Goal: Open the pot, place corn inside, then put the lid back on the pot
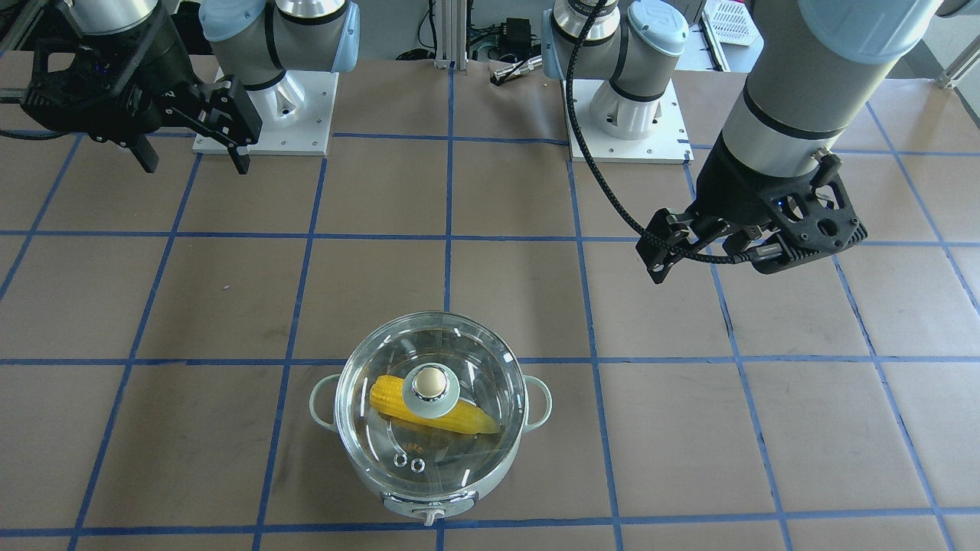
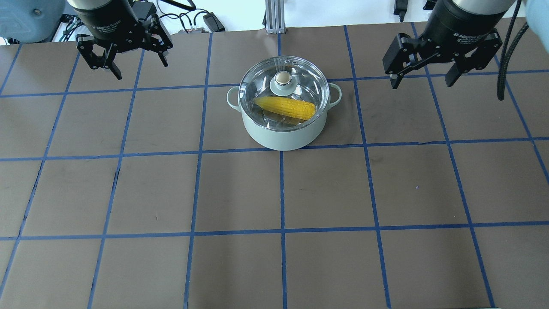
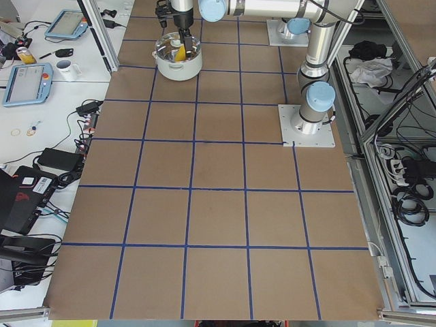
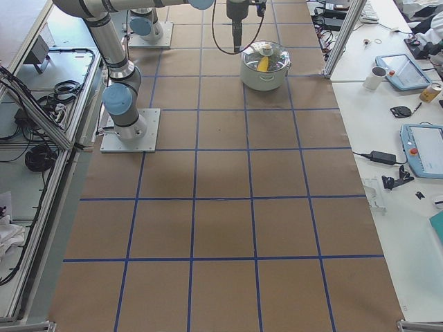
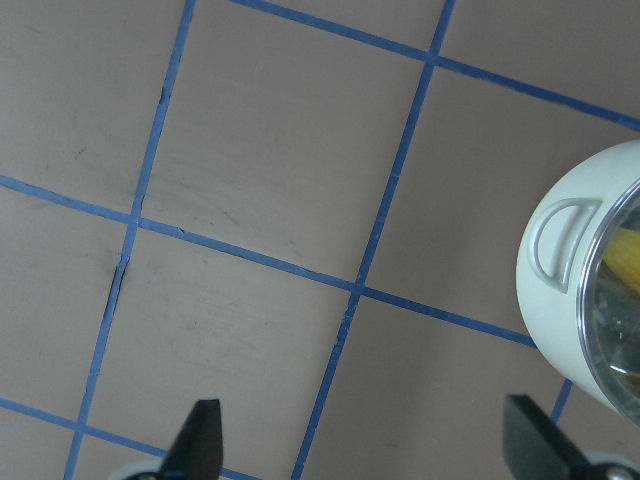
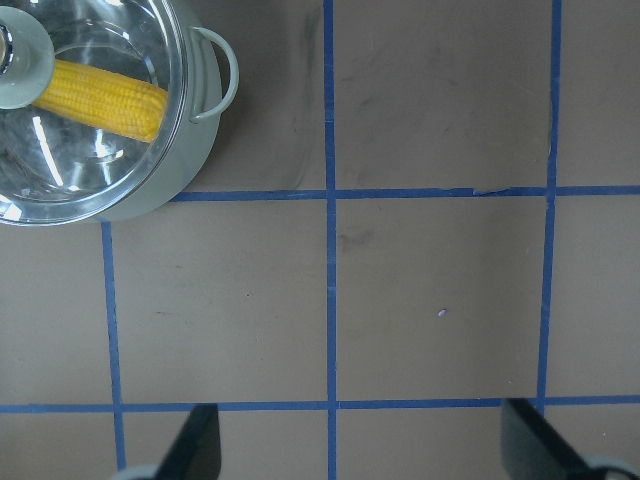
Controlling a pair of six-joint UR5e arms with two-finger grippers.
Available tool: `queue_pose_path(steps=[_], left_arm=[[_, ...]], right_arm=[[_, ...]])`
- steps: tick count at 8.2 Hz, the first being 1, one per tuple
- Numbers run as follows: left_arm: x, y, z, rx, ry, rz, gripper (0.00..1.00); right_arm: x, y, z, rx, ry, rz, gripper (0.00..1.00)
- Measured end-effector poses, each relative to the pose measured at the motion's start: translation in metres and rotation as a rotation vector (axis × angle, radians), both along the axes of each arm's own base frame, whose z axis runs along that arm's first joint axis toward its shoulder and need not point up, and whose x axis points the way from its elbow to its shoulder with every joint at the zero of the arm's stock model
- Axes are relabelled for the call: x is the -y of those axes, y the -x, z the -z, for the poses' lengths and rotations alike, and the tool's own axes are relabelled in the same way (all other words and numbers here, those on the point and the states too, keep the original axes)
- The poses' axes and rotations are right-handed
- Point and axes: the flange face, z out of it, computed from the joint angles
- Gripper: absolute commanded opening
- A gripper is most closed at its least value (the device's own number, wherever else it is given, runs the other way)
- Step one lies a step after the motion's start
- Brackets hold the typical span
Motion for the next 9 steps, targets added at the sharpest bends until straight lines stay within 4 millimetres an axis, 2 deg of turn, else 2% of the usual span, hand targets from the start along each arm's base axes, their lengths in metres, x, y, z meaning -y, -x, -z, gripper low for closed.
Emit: queue_pose_path(steps=[9], left_arm=[[-0.0015,-0.0006,0.0032,-0.002,-0.029,0.005,1.0]], right_arm=[[-0.0006,-0.0005,-0.0005,0.001,0.0,-0.001,1.0]])
